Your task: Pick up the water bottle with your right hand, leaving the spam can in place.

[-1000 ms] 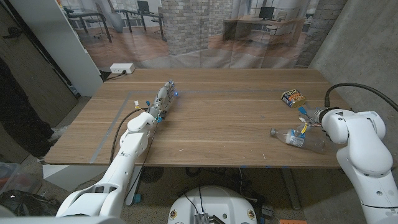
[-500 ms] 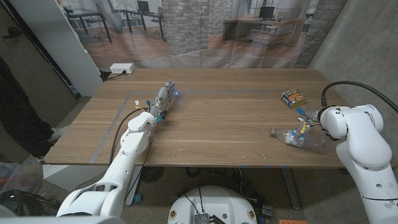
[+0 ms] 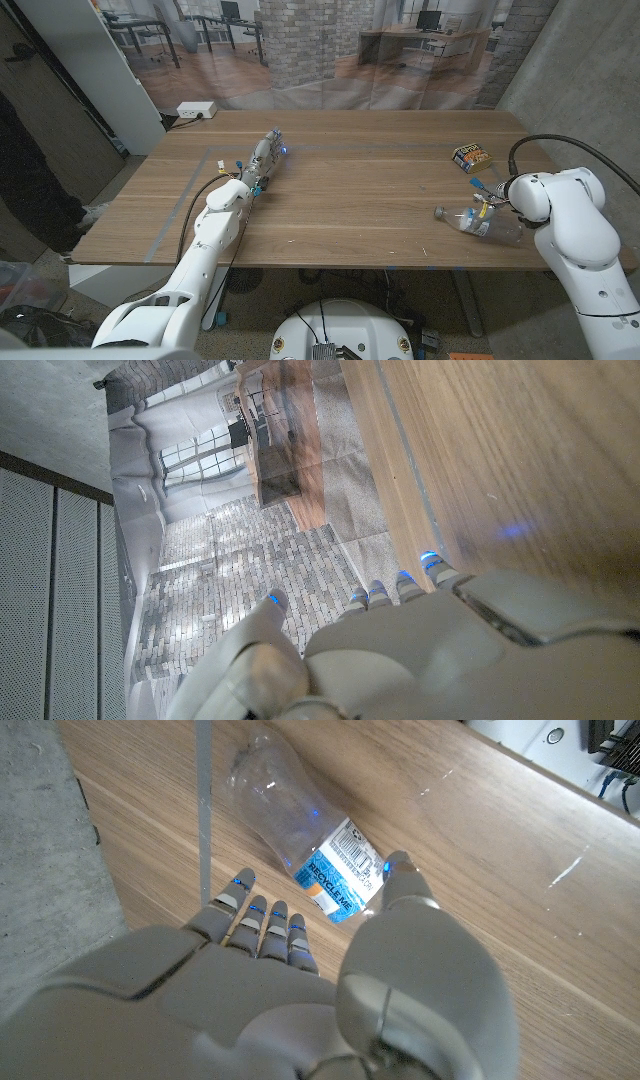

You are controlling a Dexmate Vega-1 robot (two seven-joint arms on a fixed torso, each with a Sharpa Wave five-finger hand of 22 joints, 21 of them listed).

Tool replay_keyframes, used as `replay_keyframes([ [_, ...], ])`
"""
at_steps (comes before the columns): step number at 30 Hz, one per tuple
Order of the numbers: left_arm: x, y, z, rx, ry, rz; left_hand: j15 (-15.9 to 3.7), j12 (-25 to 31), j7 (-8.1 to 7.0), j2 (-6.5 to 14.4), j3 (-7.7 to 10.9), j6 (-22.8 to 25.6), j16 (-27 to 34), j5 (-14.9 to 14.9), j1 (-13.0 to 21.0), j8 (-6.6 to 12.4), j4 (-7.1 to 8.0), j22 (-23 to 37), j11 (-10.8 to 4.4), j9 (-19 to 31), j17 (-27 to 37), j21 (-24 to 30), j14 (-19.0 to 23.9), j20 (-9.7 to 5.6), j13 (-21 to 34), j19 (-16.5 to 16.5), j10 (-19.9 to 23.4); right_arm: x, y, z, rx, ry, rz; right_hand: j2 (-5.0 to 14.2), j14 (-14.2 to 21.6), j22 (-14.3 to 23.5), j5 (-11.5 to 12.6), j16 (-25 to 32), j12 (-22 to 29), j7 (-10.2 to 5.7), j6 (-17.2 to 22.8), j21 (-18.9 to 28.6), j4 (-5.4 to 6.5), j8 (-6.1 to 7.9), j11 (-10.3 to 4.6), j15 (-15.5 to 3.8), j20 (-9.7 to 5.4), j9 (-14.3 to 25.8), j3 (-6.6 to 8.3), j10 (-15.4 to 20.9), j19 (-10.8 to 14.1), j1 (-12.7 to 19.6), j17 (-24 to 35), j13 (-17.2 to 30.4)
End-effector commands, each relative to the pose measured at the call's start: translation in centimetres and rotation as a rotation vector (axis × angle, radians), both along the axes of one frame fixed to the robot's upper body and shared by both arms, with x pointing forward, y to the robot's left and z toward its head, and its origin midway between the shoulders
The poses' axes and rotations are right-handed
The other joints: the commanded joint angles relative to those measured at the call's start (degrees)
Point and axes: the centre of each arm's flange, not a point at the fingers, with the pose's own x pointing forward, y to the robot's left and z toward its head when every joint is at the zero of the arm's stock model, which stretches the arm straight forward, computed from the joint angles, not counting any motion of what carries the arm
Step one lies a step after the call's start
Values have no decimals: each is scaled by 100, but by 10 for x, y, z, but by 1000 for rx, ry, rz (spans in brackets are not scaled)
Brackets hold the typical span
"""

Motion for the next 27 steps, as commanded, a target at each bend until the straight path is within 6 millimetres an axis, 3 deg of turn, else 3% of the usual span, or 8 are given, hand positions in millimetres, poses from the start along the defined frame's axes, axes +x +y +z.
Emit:
replay_keyframes([
  [1,-1,2,0,-1,4,5,4,-10,-10,15,18,-1084,-3,-8,50,10,-37,23,-13,33,24,-13,-1122,25,31,-523,-1046,9,3,-9,-27,18,-4,4,14,9,45,0,-10,-15,60,27,-12,17,-34,-27,-36,18,-41,19,55,60,14,15],
  [22,-2,1,0,0,0,3,1,-6,-5,4,4,-1076,-2,-7,49,13,-41,24,-12,33,25,-25,-1121,21,31,-516,-1038,12,1,-23,-66,34,-58,124,-26,11,89,-25,-43,-197,468,18,45,119,-76,-68,-63,33,-140,-40,62,147,16,21],
  [25,-2,2,0,-1,1,3,3,-6,-4,3,2,-1074,-1,-7,49,14,-40,25,-12,33,26,-26,-1120,20,31,-515,-1039,12,1,-24,-77,35,-64,216,-18,10,118,-23,-17,-259,944,17,39,256,-118,-78,-75,44,-153,27,73,257,13,19],
  [27,-2,2,0,-1,0,3,2,-6,-3,2,1,-1073,-1,-7,48,14,-40,25,-11,33,26,-28,-1120,23,31,-515,-1039,12,1,-24,-86,29,-68,365,120,11,153,17,53,-312,1386,45,7,353,-153,-176,-115,54,-140,261,176,463,10,17],
])
